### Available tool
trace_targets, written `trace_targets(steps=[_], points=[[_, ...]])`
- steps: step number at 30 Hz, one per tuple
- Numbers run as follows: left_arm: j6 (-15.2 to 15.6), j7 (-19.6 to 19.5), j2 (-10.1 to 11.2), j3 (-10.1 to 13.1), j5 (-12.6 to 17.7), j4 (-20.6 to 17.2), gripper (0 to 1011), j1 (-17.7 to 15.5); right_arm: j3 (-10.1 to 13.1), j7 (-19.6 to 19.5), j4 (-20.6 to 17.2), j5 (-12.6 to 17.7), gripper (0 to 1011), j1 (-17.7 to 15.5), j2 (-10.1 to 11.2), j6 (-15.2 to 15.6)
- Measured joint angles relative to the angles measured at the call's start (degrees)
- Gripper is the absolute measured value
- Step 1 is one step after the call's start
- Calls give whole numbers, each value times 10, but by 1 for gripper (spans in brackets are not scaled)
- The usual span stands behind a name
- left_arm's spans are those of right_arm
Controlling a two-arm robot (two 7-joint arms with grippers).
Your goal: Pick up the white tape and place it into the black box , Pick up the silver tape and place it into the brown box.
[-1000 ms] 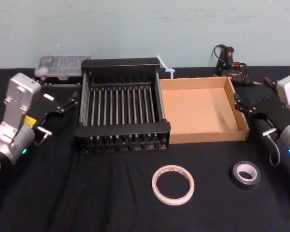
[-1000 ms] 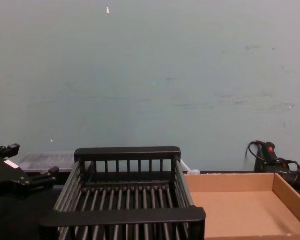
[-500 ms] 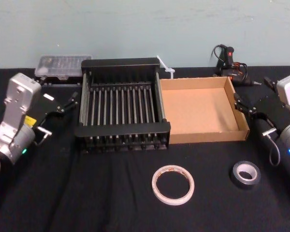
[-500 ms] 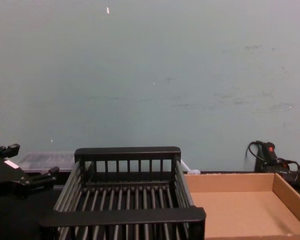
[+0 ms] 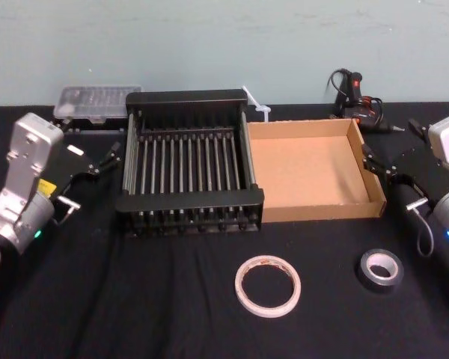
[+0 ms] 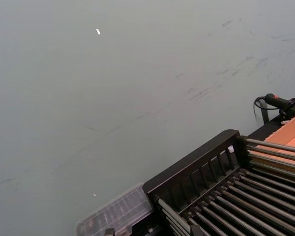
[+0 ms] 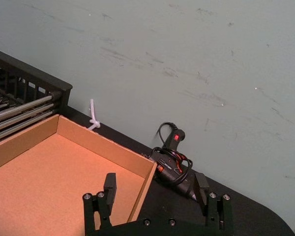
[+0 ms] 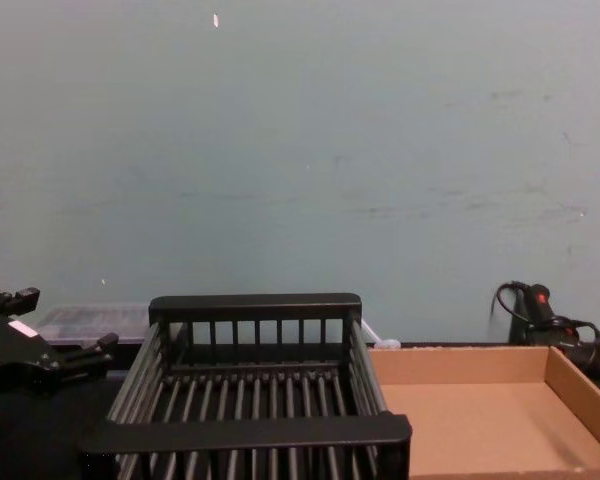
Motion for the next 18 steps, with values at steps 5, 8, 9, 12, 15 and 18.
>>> trace_targets(steps=[5,8,9,12,15,18], points=[[0,0,0,0,0,0,1001,0,7,16,-1,2,1002,1,-2,14],[0,0,0,0,0,0,1001,0,14,23,-10,7,1002,-3,-1,28],[0,0,0,0,0,0,1001,0,16,25,-14,8,1002,-5,0,31],[0,0,0,0,0,0,1001,0,23,32,-27,13,1003,-12,3,42],[0,0,0,0,0,0,1001,0,30,39,-41,19,1002,-21,8,49],[0,0,0,0,0,0,1001,0,46,54,-67,37,1002,-39,20,58]])
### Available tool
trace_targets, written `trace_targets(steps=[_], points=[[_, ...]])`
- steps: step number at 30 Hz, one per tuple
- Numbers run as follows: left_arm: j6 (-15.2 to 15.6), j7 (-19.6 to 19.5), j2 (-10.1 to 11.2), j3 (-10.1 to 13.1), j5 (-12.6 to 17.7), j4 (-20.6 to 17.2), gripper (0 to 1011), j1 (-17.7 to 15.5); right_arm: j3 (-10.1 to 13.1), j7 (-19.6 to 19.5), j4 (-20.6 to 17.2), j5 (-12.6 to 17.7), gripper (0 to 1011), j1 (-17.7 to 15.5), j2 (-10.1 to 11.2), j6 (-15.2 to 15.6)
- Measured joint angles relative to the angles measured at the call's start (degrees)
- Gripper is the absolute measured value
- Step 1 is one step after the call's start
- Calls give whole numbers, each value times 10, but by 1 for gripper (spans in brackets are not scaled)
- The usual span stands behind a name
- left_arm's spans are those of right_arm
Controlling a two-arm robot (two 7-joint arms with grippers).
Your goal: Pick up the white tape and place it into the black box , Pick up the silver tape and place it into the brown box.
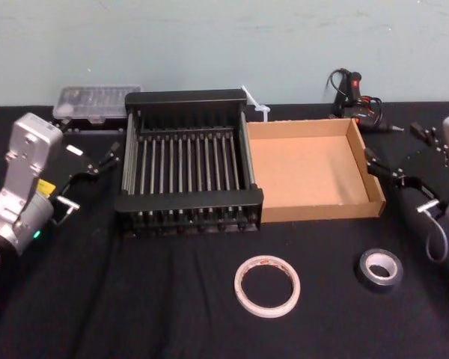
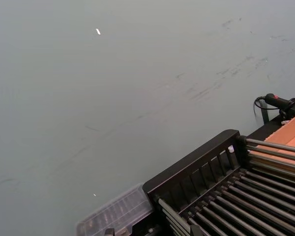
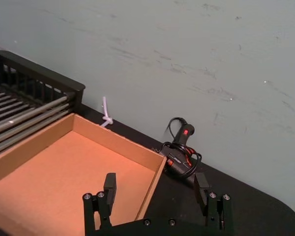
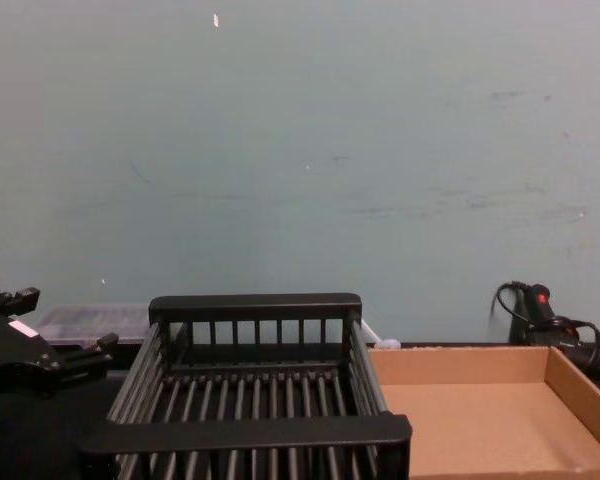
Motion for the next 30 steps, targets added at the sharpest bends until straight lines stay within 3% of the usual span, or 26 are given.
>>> trace_targets(steps=[10,19,26,30], points=[[0,0,0,0,0,0,1001,0,73,37,-91,76,1002,-88,46,35],[0,0,0,0,0,0,1001,0,141,57,-155,115,1002,-183,91,59],[0,0,0,0,0,0,1001,0,168,81,-177,131,1002,-232,112,81],[0,0,0,0,0,0,1001,0,169,93,-179,132,1002,-247,117,94]])
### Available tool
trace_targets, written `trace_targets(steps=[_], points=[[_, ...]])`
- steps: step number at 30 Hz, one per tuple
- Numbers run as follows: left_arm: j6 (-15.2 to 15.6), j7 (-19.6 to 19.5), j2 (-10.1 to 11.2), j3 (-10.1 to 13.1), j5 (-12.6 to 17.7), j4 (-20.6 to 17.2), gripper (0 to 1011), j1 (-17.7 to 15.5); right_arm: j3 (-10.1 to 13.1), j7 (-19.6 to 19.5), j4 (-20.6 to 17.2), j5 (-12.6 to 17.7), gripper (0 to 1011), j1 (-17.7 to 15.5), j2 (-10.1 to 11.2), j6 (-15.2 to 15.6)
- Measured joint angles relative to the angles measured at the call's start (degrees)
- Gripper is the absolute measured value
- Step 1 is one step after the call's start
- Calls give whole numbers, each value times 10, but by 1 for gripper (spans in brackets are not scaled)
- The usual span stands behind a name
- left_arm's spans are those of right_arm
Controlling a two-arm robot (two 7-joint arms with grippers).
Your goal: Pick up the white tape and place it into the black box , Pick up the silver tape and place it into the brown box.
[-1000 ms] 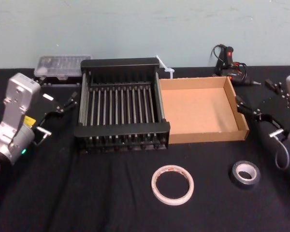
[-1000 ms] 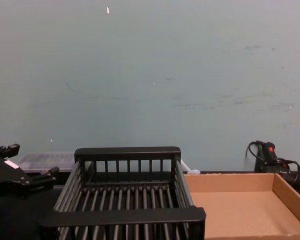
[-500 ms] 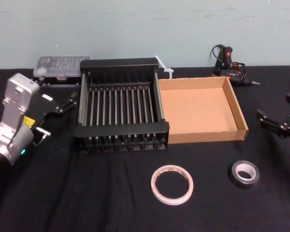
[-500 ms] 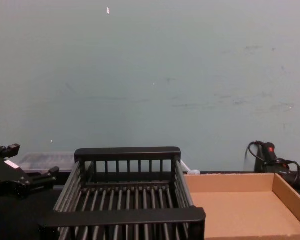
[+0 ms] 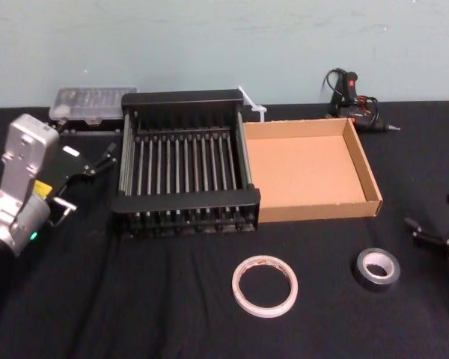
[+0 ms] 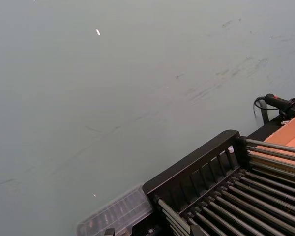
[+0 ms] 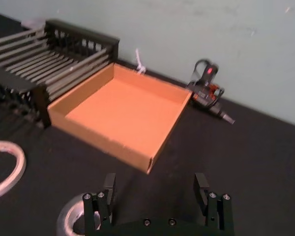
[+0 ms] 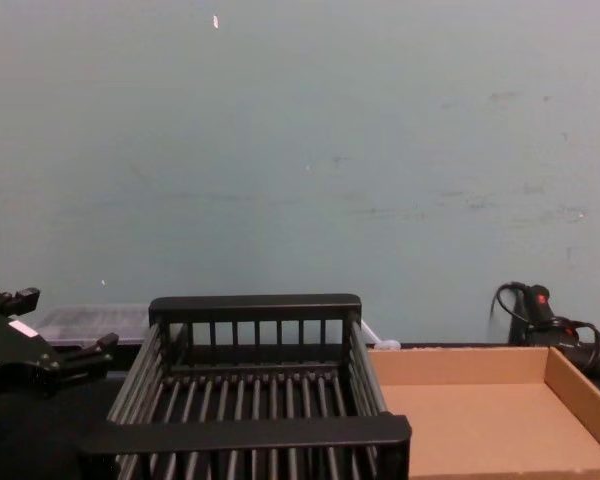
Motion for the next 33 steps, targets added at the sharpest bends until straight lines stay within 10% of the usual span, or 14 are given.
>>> trace_targets(steps=[33], points=[[0,0,0,0,0,0,1001,0,-54,53,46,-58,1002,51,-46,81]])
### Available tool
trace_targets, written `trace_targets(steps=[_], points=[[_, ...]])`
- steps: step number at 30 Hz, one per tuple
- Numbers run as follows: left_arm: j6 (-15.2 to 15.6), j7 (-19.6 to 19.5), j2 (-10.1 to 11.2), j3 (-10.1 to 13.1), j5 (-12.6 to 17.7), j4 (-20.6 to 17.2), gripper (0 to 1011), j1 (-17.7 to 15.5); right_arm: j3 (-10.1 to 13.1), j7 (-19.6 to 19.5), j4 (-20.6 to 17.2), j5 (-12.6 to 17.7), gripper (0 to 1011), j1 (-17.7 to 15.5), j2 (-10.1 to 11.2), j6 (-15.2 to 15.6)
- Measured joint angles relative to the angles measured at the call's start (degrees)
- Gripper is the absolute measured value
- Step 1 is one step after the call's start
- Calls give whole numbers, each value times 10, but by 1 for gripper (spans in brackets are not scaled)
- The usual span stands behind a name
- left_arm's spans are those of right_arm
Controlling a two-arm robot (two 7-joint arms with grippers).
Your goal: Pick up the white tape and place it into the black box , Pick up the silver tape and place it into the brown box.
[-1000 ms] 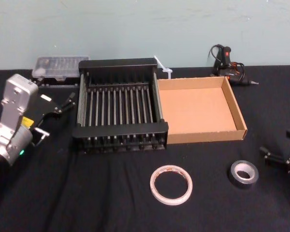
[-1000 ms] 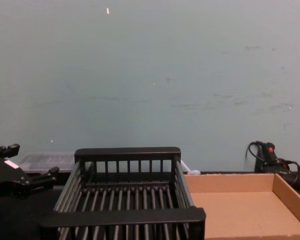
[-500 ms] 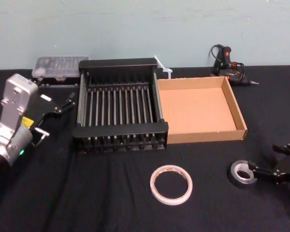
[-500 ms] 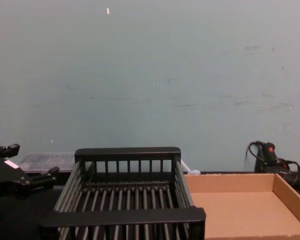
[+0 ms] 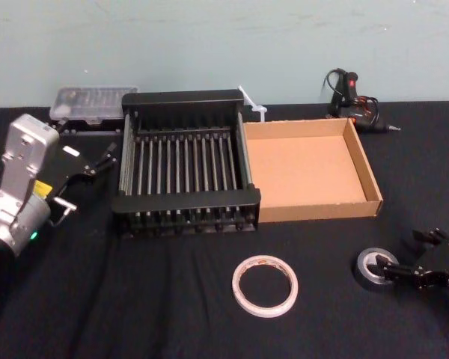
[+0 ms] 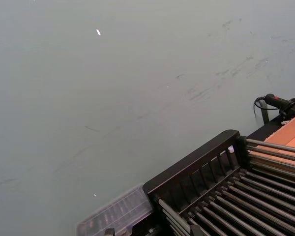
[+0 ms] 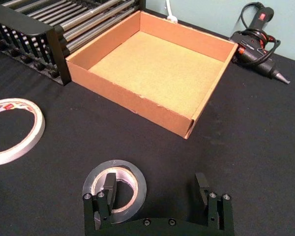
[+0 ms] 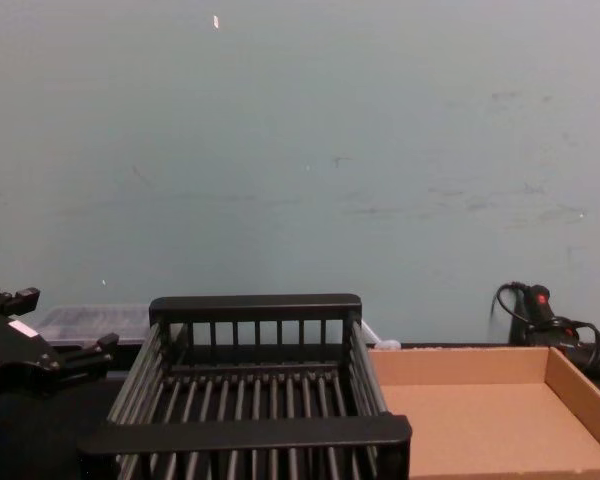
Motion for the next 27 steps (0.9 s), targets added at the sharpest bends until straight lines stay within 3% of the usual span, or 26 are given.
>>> trace_targets(steps=[27], points=[[0,0,0,0,0,0,1001,0,2,15,20,-26,1002,17,-29,24]])
